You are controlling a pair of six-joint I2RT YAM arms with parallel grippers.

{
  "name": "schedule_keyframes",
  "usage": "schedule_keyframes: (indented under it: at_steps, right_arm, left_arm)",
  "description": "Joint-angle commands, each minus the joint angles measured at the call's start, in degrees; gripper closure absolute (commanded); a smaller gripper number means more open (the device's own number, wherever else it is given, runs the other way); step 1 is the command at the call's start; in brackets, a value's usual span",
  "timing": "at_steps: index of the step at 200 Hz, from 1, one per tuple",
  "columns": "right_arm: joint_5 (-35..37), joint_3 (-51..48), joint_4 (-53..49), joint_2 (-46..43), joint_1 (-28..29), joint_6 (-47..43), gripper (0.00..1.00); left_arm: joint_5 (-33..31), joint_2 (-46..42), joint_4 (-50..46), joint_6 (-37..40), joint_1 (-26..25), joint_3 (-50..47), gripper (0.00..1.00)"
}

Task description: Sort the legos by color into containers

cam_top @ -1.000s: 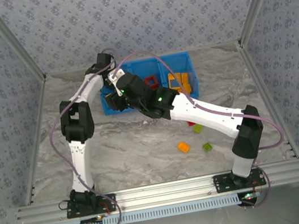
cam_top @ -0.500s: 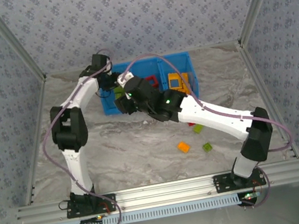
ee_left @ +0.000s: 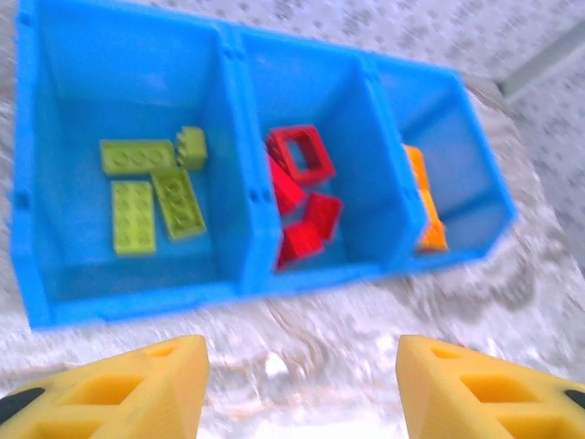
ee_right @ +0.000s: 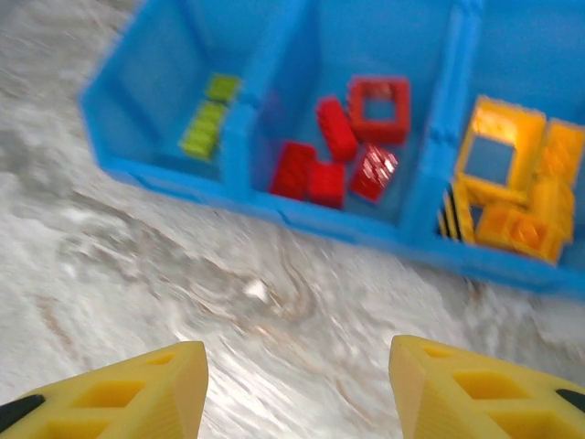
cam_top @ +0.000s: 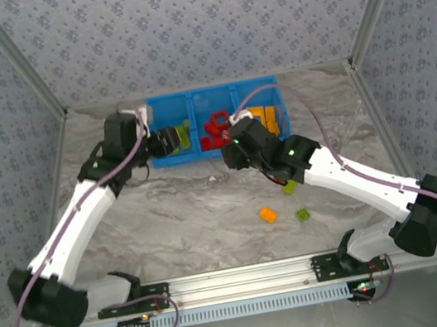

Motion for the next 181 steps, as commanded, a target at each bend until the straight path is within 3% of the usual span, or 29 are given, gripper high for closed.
schedule_keyframes:
  at_steps: [1, 47, 81, 105, 129, 181]
  right_arm:
    - [-4.6, -3.8, -6.5, -1.1, -4.4, 2.7, 0.40]
    - [-12.3, -10.9, -9.5, -0.2, -14.1, -1.2, 0.36]
    - [-13.9, -12.1, -9.6, 2.2, -18.5, -3.6, 0.35]
    - [-13.6, -11.9, -9.5, 3.5, -19.4, -4.5, 0.35]
    - [-14.1, -12.2, -10.2, 3.8, -17.3, -3.0, 0.37]
    - [-14.1, -19.3, -9.8, 1.2, -2.9, 2.8, 0.29]
  left_arm:
    - [-1.0, -8.1, -1.1, -1.6, -4.5, -4.1, 0.42]
    - [-11.1, -18.4, 0.0, -6.4, -21.3, -12.3, 0.41]
    - [-21.2, -19.0, 4.8, -8.7, -33.5, -16.3, 0.41]
    - [-25.6, -17.5, 6.8, -9.1, -39.1, -17.2, 0.41]
    - [-26.7, -15.7, 6.3, -9.7, -40.8, -17.4, 0.41]
    - [-25.8, -18.6, 5.9, -9.9, -43.3, -20.1, 0.41]
